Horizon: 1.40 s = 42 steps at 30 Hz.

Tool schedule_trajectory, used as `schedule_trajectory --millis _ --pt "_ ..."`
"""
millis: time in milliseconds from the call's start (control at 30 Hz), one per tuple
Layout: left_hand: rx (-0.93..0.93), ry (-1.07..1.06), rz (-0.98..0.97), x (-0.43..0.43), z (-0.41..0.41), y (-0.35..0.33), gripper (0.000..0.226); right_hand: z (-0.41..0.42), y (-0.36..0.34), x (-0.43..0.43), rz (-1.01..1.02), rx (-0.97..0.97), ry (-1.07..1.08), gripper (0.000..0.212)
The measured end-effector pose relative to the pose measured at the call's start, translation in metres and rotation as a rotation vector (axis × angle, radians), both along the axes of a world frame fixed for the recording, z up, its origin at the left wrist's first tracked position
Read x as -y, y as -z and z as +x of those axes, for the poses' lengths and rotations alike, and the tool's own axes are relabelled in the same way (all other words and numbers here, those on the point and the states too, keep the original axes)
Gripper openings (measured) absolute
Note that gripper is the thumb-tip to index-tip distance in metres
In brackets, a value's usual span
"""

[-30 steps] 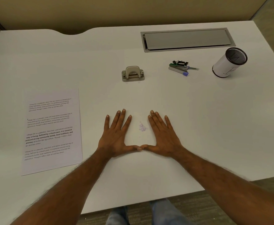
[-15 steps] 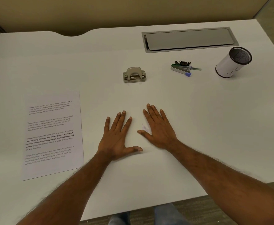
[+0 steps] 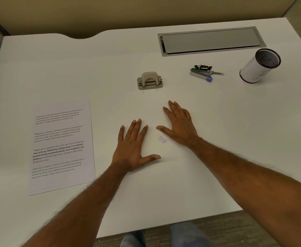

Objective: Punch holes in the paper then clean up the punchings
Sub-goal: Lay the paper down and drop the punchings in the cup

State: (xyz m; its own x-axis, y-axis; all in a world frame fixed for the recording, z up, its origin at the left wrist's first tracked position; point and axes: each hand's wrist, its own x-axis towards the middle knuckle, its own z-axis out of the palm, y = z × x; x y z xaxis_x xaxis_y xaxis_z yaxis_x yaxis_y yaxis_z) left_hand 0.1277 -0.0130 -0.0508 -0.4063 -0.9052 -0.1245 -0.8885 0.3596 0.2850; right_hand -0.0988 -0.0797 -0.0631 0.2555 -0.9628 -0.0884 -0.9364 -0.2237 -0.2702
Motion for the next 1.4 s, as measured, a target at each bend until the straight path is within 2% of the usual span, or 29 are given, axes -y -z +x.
schedule_trajectory --millis 167,233,300,400,600,700,800,867,933,1000,1067,1133,1200,1267,1400 --pt "0.037 0.006 0.01 -0.002 -0.001 0.003 0.113 -0.007 -0.003 -0.008 0.041 -0.021 -0.068 0.103" --pt "0.035 0.004 0.006 -0.002 -0.001 0.004 0.113 -0.01 -0.004 -0.011 0.047 0.018 -0.052 0.099" --pt "0.033 0.003 0.005 -0.002 -0.001 0.004 0.113 -0.013 -0.004 -0.017 0.016 0.075 0.03 0.085" --pt "0.031 0.0 0.005 -0.002 -0.001 0.005 0.113 -0.019 0.0 -0.036 -0.027 0.061 0.151 0.073" --pt "0.028 0.007 0.015 -0.001 -0.001 0.004 0.114 -0.007 0.007 -0.067 -0.006 -0.036 0.188 0.077" --pt "0.013 0.003 0.013 -0.002 0.0 0.005 0.114 -0.001 0.004 -0.066 -0.002 -0.001 0.215 0.081" --pt "-0.077 -0.025 -0.023 0.0 0.002 0.001 0.109 -0.002 -0.003 -0.066 -0.017 0.099 0.263 0.077" --pt "-0.259 -0.07 -0.009 0.001 0.003 -0.007 0.101 -0.008 -0.01 -0.067 -0.03 0.246 0.308 0.068" --pt "-0.592 -0.219 0.125 0.0 0.002 -0.015 0.092 -0.016 -0.018 -0.07 -0.041 0.414 0.334 0.055" --pt "-0.97 -0.46 0.297 0.003 0.0 -0.024 0.082 -0.022 -0.028 -0.07 -0.03 0.547 0.346 0.04" --pt "-1.317 -0.678 0.435 0.006 -0.001 -0.031 0.07 -0.022 -0.037 -0.072 0.09 0.663 0.402 0.032" --pt "-1.558 -0.854 0.548 0.011 0.0 -0.036 0.067 -0.016 -0.043 -0.075 0.266 0.748 0.448 0.035" --pt "-1.722 -0.96 0.628 0.013 0.005 -0.036 0.074 -0.006 -0.04 -0.08 0.342 0.758 0.445 0.039" --pt "-1.832 -1.015 0.689 0.011 0.009 -0.031 0.081 0.006 -0.036 -0.082 0.309 0.746 0.43 0.042" --pt "-1.881 -1.043 0.709 0.007 0.01 -0.026 0.085 0.029 -0.031 -0.071 0.217 0.75 0.43 0.036"
